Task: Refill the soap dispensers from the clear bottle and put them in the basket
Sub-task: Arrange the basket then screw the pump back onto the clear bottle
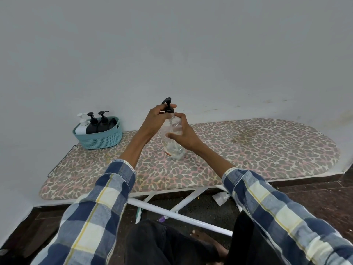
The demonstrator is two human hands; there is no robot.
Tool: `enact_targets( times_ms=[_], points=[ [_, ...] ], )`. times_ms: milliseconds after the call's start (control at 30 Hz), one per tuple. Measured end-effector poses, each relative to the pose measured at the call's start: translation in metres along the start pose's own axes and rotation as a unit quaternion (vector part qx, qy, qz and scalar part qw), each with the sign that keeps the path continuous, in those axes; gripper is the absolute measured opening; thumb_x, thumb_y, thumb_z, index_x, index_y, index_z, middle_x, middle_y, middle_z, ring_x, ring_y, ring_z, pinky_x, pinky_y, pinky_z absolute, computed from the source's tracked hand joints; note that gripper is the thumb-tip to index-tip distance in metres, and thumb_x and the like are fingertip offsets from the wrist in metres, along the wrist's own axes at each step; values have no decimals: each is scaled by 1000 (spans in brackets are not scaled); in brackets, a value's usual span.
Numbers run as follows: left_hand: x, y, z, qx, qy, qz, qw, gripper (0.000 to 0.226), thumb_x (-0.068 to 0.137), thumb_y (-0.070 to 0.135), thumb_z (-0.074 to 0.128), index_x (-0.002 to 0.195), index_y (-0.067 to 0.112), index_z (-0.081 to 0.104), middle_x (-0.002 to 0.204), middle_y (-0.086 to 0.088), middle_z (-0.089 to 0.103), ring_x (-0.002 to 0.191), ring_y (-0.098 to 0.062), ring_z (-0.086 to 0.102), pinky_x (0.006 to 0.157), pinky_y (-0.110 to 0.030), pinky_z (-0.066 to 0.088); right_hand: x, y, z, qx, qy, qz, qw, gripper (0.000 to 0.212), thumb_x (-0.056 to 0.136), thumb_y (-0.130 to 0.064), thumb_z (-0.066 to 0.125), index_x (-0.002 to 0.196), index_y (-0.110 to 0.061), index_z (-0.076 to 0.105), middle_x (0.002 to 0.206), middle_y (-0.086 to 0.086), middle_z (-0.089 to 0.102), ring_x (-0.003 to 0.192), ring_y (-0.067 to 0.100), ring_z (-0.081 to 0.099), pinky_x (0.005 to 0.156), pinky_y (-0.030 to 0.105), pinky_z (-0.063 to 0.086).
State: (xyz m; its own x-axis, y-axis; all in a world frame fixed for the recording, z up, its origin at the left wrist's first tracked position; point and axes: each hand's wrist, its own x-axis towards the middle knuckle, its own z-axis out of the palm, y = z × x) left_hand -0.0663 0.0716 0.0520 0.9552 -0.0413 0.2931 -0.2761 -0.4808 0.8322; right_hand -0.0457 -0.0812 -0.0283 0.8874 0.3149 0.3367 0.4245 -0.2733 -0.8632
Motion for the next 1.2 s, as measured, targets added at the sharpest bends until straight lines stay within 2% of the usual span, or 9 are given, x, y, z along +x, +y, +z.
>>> enact_targets(
  times_ms=[100,167,333,467,600,700,800,1000,1200],
  points=[
    [0,-1,8,20,43,29,998,22,99,24,74,119,17,76,114,0,70,87,5,71,78,-4,49,0,-2,0,-8,-2,-1,1000,79,94,-28,80,152,-26,27,130,-1,52,119,20,59,98,39,52],
    [2,-5,11,28,61,36,997,19,97,25,76,116,22,78,114,-1,73,86,4,70,78,-6,51,-1,-2,-1,-10,-3,0,1000,78,93,-27,80,151,-27,27,132,0,52,119,21,59,98,39,52],
    [-2,-3,10,-12,64,21,998,31,99,10,71,130,14,72,115,1,76,95,1,70,80,-8,52,1,-1,-2,-12,-2,4,1000,78,92,-27,81,151,-28,30,134,1,55,119,24,62,101,46,55],
    [-5,-6,7,-31,51,7,998,29,104,-1,60,132,4,63,115,-3,77,100,8,71,84,-7,51,2,-1,-2,-7,-6,11,1000,80,93,-28,81,153,-28,28,137,0,55,119,22,60,100,41,53],
    [-6,-7,7,-60,24,2,998,31,107,0,51,135,6,63,124,-4,77,116,-3,70,89,-9,50,2,-1,-2,-12,-2,19,1000,80,92,-30,81,152,-29,28,129,4,55,118,24,61,100,43,53],
    [-5,-3,11,-105,45,-16,993,25,105,13,58,125,14,73,121,-3,76,109,-5,72,95,-20,50,1,-2,-2,-12,-9,21,1000,78,93,-29,80,152,-29,28,130,3,54,120,24,59,102,45,53],
    [-4,0,17,-81,72,-6,994,20,97,34,76,114,22,77,117,0,71,96,-4,71,80,-10,48,0,-3,-4,-10,-12,13,1000,79,94,-27,79,153,-28,26,133,0,52,121,22,57,100,41,51],
    [-1,-3,14,-72,84,-6,994,30,96,21,78,126,19,74,105,1,72,83,1,71,75,-7,49,-1,-4,-5,-5,-11,15,1000,79,94,-24,79,153,-25,27,130,1,52,119,24,59,100,41,51],
    [-5,-8,9,-83,77,-8,994,24,105,5,62,128,2,56,107,-1,79,95,2,75,80,-8,52,0,-3,-4,-4,-11,14,1000,78,94,-23,79,153,-24,27,130,0,52,119,23,58,101,42,51]
  ],
)
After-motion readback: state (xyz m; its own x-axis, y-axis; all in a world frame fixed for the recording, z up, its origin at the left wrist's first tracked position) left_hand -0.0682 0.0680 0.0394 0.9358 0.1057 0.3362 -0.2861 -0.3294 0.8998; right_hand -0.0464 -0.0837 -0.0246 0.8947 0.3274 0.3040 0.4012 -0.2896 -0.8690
